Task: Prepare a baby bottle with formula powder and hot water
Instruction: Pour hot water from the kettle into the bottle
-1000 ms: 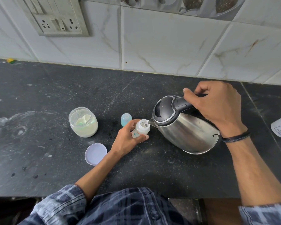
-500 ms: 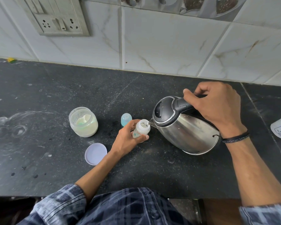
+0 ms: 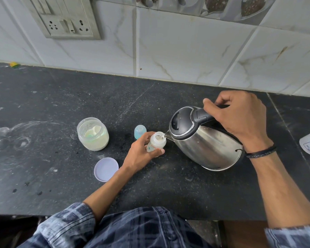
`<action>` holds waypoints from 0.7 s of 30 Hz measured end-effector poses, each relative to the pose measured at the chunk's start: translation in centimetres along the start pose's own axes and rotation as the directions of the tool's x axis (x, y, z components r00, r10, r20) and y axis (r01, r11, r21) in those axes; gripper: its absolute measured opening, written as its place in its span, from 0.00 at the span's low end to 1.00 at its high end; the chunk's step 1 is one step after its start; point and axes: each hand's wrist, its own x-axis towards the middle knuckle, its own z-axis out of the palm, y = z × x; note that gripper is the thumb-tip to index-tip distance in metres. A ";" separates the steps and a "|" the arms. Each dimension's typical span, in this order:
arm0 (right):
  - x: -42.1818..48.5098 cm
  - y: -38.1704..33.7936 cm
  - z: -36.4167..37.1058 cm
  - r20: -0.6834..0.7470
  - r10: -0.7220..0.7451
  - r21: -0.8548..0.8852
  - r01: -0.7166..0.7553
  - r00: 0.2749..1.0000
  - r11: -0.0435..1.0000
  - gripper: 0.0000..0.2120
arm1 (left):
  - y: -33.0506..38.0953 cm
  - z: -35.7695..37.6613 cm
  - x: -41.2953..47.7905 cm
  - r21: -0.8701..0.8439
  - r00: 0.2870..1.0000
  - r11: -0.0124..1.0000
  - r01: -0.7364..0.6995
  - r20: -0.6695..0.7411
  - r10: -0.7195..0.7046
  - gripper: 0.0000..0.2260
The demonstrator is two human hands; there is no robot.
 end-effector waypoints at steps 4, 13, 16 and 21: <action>0.0 0.3 0.1 -0.003 0.002 0.022 -0.002 1.000 1.000 0.20 | -0.1 0.0 0.0 0.002 1.000 1.000 0.004 -0.002 -0.004 0.25; -0.2 1.0 0.6 -0.002 0.058 0.066 -0.057 0.998 0.996 0.20 | -0.2 0.0 0.0 -0.014 1.000 1.000 0.012 0.004 -0.012 0.26; -0.3 1.3 0.8 -0.003 0.060 0.097 -0.059 0.998 0.994 0.20 | -0.2 -0.1 0.0 -0.020 1.000 1.000 0.020 0.000 -0.020 0.27; -0.2 2.1 0.9 -0.013 0.091 0.173 -0.088 0.996 0.981 0.20 | -0.3 -0.1 0.0 -0.011 1.000 1.000 0.024 0.003 -0.024 0.27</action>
